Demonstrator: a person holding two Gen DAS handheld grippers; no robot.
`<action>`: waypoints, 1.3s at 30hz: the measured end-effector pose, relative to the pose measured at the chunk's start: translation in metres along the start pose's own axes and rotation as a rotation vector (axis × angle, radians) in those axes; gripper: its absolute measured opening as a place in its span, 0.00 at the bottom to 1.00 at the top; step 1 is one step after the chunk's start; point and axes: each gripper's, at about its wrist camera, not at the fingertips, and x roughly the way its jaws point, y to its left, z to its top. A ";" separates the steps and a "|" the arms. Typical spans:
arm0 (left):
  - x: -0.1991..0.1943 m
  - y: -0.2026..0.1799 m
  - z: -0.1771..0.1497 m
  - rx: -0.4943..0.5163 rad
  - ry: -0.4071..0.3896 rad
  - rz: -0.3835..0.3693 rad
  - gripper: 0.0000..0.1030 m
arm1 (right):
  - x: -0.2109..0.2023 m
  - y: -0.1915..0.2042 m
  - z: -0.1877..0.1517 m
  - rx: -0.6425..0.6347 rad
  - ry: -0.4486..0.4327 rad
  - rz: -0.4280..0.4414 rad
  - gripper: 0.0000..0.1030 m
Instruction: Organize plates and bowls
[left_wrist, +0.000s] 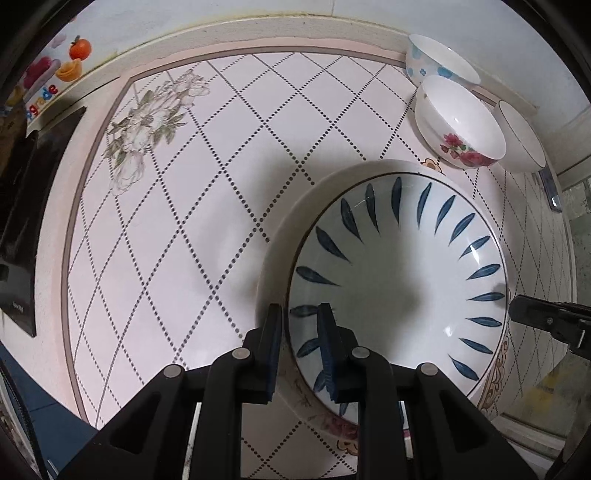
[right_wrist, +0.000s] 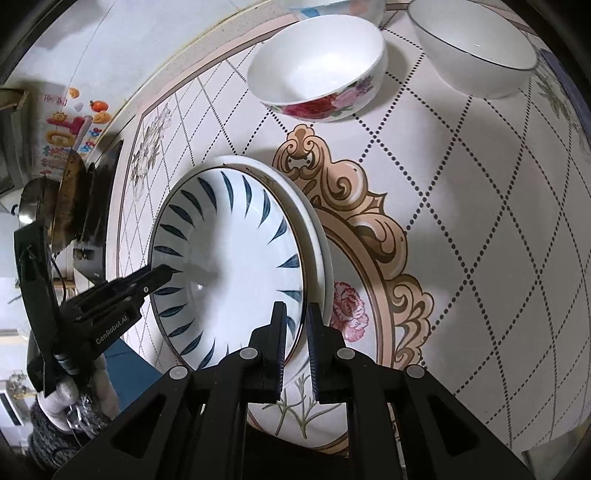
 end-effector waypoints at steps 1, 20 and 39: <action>-0.004 0.001 -0.001 -0.004 -0.006 -0.003 0.17 | -0.003 0.003 0.000 -0.003 -0.009 -0.001 0.14; -0.186 -0.004 -0.065 0.039 -0.263 -0.061 0.28 | -0.135 0.110 -0.106 -0.127 -0.267 -0.131 0.60; -0.223 -0.002 -0.093 0.027 -0.280 -0.111 0.28 | -0.198 0.137 -0.172 -0.091 -0.339 -0.113 0.68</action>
